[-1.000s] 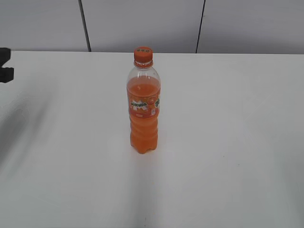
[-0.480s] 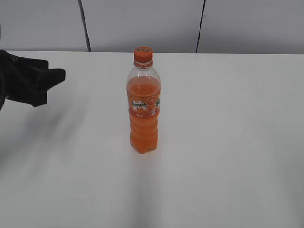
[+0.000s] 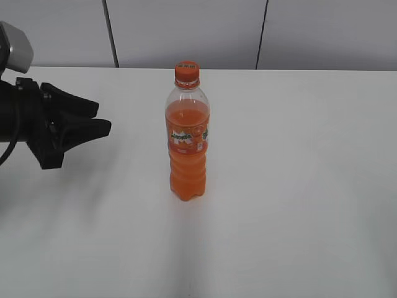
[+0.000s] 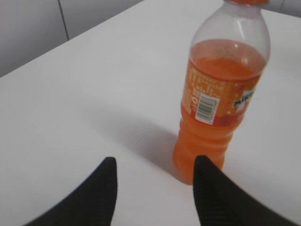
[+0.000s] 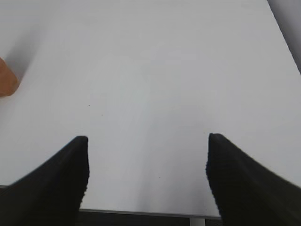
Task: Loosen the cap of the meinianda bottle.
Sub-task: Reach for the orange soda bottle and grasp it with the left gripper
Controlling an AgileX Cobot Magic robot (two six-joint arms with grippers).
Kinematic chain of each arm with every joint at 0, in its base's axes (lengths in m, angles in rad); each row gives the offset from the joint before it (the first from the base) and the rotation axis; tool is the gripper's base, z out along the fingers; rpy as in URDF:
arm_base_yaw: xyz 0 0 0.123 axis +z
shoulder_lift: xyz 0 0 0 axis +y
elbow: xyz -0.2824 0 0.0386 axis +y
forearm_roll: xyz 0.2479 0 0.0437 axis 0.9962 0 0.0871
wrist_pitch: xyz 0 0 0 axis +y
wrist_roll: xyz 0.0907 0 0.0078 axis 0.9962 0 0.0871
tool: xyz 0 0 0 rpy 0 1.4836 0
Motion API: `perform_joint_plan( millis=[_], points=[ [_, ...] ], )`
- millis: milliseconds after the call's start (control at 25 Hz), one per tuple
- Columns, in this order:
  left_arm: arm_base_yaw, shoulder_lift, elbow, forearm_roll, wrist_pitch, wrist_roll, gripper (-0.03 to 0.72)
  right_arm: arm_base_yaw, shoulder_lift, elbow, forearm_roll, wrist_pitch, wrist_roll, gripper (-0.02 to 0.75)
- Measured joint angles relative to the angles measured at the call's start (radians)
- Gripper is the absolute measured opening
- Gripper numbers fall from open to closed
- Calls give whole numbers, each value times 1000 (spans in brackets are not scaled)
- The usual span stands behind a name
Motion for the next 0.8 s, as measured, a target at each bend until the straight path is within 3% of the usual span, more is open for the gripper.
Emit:
perform_joint_plan(
  millis=[120,320,520,800],
  points=[
    [-1,9,-14,69,-3,-3,335,0,0,0,0,0,0,584],
    [-1,65,-16,85,-7,22,365,0,0,0,0,0,0,584],
    [-1,110,-16,53,-5,45,480,0,0,0,0,0,0,584],
    [-4,162,-17,4,-42,111,513,0,0,0,0,0,0,584]
  ],
)
